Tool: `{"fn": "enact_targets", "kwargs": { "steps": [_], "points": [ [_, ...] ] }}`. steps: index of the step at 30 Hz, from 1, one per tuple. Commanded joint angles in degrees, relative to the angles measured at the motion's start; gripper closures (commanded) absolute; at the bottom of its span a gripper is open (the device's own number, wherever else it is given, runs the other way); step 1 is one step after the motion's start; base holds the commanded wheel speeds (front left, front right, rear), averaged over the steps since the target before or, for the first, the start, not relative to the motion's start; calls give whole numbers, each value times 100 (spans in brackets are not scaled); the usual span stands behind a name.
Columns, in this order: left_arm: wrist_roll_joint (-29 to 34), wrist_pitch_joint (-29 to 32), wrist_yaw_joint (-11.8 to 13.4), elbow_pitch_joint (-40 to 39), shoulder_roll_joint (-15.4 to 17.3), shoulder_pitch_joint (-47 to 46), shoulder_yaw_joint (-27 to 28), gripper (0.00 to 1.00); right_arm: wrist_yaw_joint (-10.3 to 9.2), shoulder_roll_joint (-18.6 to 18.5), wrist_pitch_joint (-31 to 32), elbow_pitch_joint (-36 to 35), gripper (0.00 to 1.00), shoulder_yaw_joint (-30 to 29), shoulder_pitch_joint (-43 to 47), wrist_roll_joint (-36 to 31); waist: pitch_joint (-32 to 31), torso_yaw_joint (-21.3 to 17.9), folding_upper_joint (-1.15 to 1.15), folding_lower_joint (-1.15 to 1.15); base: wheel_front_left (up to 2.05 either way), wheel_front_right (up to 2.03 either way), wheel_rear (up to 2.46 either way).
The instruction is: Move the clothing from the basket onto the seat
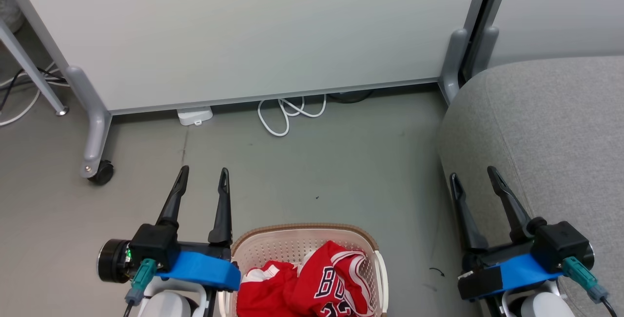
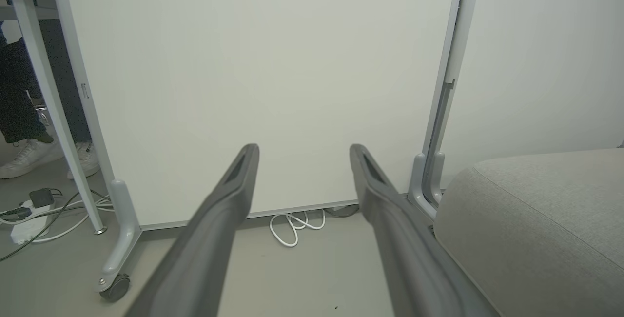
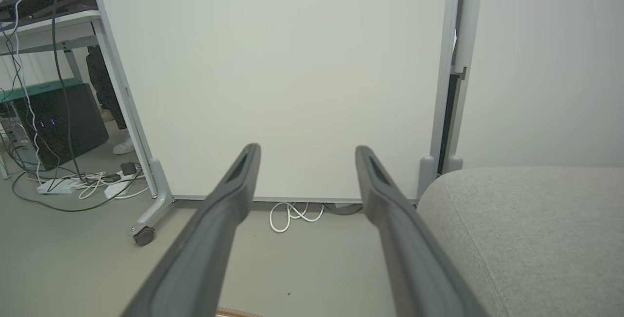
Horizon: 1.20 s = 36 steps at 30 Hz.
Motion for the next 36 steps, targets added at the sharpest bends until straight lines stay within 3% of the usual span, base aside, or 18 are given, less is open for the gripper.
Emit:
{"fn": "enact_targets", "kwargs": {
  "steps": [1, 10, 18, 36],
  "points": [
    [5, -27, -39, 35, 14, -109, -25, 0, 12, -34, -24, -21, 0, 8, -72, 29, 39, -22, 0, 0, 0, 0, 0],
    [149, -22, -294, 582, 17, -762, -249, 0, 12, -32, -23, -195, 0, -48, -358, -44, 579, -128, 0, 0, 0, 0, 0],
    [198, -22, -388, 1412, 154, -1497, -789, 0, 12, -32, -22, -317, 0, -24, -776, -153, 1265, -329, 0, 0, 0, 0, 0],
    [-720, -21, -380, 3925, 534, -3160, -3253, 0, 8, -28, -22, -653, 0, 103, -1588, -288, 2876, -739, 0, 0, 0, 0, 0]
  ]
}}
